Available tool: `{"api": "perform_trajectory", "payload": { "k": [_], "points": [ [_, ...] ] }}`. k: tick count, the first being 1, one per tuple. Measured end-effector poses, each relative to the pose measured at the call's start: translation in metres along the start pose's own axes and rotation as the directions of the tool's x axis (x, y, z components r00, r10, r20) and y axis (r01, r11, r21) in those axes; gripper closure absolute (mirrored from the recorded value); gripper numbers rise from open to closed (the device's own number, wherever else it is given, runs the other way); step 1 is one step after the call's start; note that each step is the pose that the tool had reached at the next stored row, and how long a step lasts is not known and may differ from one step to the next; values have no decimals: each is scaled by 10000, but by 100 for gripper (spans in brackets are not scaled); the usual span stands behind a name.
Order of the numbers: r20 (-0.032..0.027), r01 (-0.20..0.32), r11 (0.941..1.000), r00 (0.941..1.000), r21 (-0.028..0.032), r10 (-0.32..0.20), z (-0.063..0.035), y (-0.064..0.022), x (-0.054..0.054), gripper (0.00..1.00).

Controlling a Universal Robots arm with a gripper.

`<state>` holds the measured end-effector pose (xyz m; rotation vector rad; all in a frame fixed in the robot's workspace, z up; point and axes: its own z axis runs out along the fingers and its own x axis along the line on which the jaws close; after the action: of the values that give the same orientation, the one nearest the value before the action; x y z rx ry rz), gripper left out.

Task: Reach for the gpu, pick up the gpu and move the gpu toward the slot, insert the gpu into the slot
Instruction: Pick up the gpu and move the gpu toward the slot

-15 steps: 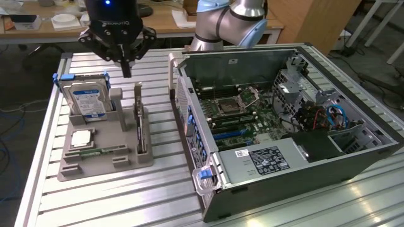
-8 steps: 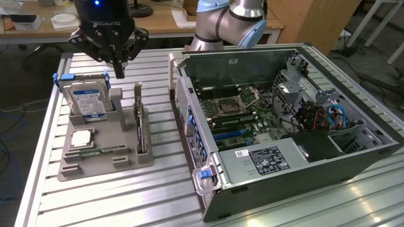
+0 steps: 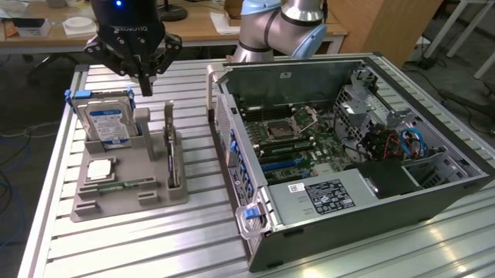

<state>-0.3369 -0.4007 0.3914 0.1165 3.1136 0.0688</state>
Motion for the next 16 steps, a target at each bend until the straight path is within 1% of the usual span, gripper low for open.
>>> {"api": "perform_trajectory", "payload": {
  "k": [3,6,7,8,9,10,11,12,13,14,15,16],
  "points": [
    [0,0,10000,10000,0,0,0,0,0,89],
    [0,0,10000,10000,0,0,0,0,0,71],
    [0,0,10000,10000,0,0,0,0,0,71],
    [0,0,10000,10000,0,0,0,0,0,65],
    [1,1,10000,10000,17,-1,0,0,0,59],
    [5,34,9999,10000,107,-34,2,0,1,59],
    [-1,131,9998,9999,171,-131,6,0,1,59],
    [-14,265,9995,9996,199,-265,10,-1,0,53],
    [-27,420,9989,9991,215,-420,15,-1,0,47],
    [-38,595,9980,9982,215,-595,23,-1,0,47],
    [-45,770,9968,9970,211,-769,40,-2,1,41],
    [-51,893,9958,9960,208,-892,58,-3,1,41]
  ]
}}
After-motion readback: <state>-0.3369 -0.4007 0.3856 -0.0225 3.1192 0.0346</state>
